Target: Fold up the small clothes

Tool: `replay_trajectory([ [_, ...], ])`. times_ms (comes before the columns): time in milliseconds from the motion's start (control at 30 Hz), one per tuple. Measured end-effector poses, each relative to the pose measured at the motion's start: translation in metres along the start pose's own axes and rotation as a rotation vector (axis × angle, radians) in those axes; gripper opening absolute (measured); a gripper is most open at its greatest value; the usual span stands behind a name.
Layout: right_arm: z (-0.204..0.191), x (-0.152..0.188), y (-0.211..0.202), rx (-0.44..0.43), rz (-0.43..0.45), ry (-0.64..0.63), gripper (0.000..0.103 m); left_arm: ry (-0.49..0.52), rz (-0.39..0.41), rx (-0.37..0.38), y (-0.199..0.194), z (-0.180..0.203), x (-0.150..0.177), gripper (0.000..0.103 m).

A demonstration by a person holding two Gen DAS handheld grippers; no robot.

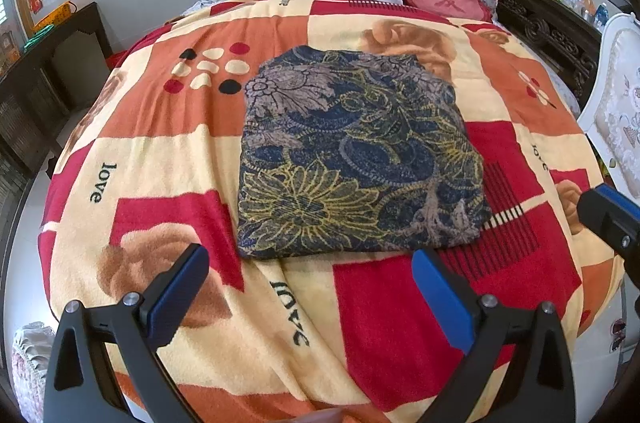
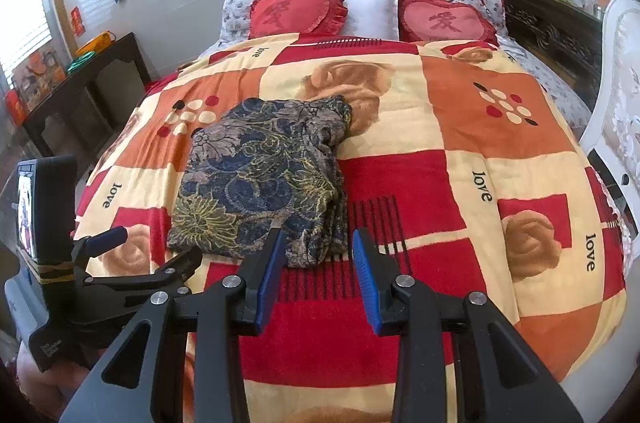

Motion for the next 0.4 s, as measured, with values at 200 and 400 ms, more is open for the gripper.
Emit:
replay_trajectory([
  [200,-0.003,-0.003,-0.002,-0.004,0.007,-0.004,0.052,-0.005,0.004,0.004,-0.001,-0.002,-0.001,0.103],
  [400,-0.004,-0.004,-0.003,-0.003,0.012,-0.006,0.052,-0.022,0.068,0.058,-0.016,-0.003,-0.001,0.103],
])
Point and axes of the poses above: each gripper's, at about its wrist camera, not at the fingertips, and y roughly the way its jaws point, z to its right, x to its underside, the point moved 6 cm from there along y, roughly the way its jaws point, and after that the axes turned 6 degrees about -z, right-handed, at the moved point
